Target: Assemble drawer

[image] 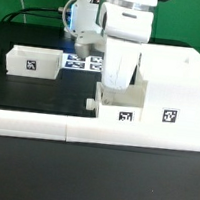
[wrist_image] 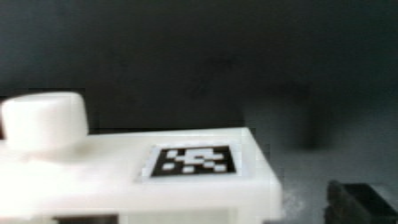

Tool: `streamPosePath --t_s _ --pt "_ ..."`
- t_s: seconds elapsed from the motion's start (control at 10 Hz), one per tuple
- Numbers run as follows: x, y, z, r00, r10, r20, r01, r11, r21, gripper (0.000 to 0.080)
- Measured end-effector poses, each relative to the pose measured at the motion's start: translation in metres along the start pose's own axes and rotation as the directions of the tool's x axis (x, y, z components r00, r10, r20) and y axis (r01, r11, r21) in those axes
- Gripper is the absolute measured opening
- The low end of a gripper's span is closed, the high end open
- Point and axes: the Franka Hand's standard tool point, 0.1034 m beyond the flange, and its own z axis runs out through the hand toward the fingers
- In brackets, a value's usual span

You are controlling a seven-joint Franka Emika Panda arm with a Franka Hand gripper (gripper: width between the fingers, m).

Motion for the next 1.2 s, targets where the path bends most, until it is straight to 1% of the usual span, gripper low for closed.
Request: streamPosePath --t_s 0.1,0.3,0.4,0.5,0.6,0.7,0.8,0.9,1.1,1.2 --pt "0.0 0.001 -0.01 1.0 0.006 0.004 -0.006 1.0 0.007 0.0632" --pt "-0.005 0.003 -0.03 1.0 0.011 0.008 -0.011 1.0 0.002 0.0645" --pt "-0.012 0.002 -0.036 1.0 0.008 0.009 -0.008 1.0 -0.002 0.0648" --pt "-0.024 -0.001 -0.039 1.0 -0.009 0.011 0.009 1.0 -0.002 0.0648" --pt "-0.035 -0.003 -0.037 1.0 -0.021 0.013 0.021 1.0 0.003 0.0649" --pt "-0.043 -0.003 -0.036 1.0 -0.021 0.014 0.021 1.0 0.006 0.0649" --pt "-0.043 -0.003 -0.036 1.0 -0.017 0.012 0.017 1.0 0.006 0.0649" --pt "-0.049 -0.003 -0.035 0.999 -0.03 0.011 0.03 1.0 0.008 0.0649" --pt "-0.053 -0.004 -0.032 0.999 -0.046 0.007 0.046 0.999 0.01 0.0649" --pt "-0.069 -0.003 -0.023 0.992 -0.12 -0.048 0.12 0.993 0.001 0.0649"
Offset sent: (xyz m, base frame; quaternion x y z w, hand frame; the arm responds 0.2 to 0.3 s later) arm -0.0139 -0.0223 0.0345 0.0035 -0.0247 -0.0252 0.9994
